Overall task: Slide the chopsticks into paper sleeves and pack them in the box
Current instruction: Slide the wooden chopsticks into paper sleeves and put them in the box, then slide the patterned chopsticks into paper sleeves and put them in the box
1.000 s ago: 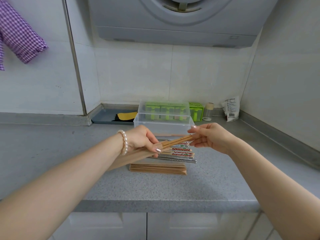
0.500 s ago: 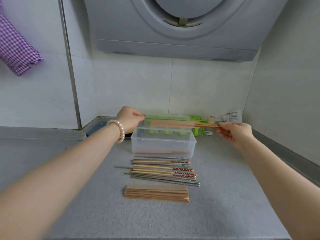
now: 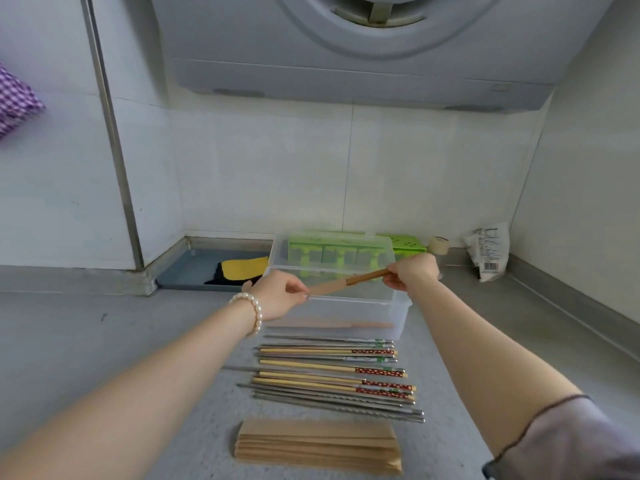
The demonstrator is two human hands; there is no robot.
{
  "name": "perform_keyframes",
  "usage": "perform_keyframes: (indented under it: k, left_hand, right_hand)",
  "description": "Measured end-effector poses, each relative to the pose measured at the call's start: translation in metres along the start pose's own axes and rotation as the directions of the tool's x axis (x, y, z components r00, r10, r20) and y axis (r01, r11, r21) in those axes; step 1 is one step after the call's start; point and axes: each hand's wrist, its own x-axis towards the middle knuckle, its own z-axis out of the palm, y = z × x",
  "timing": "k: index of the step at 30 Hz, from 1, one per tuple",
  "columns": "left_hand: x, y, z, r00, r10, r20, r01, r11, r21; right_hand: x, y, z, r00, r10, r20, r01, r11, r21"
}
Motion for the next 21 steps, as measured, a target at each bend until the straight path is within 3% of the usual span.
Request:
perform_keyframes:
  k: [3,6,9,13,18,21]
  left_hand:
    - [0.004,-0.002,0.004,1.000,0.016,-0.012,-0.017,0.984,-0.179]
    - [0.006,-0.001,0.006,1.000,0.018,-0.019,-0.022,0.970,-0.242]
    - [0.004,0.000,0.007,1.000,0.013,-0.001,-0.013,0.962,-0.274]
    - [0.000,0.003,0.008,1.000,0.006,0.015,-0.002,0.956,-0.292]
    - [-0.004,0.006,0.005,0.999,0.004,0.048,0.010,0.958,-0.288]
    - [-0.008,0.008,0.005,0.999,-0.007,0.042,0.019,0.962,-0.274]
  right_hand:
    - [0.006,0.003,0.010,0.999,-0.035,-0.037,0.032,0.996,-0.088]
    - [0.008,0.003,0.013,0.993,-0.118,-0.027,0.105,0.951,-0.292]
    - [0.005,0.007,0.018,0.964,-0.265,0.009,0.235,0.838,-0.492]
    - [0.000,0.012,0.026,0.938,-0.330,0.107,0.316,0.685,-0.657]
    - [-0.008,0.013,0.022,0.899,-0.389,0.202,0.407,0.566,-0.717]
    - [-0.022,0.013,0.009,0.804,-0.562,0.195,0.555,0.591,-0.586]
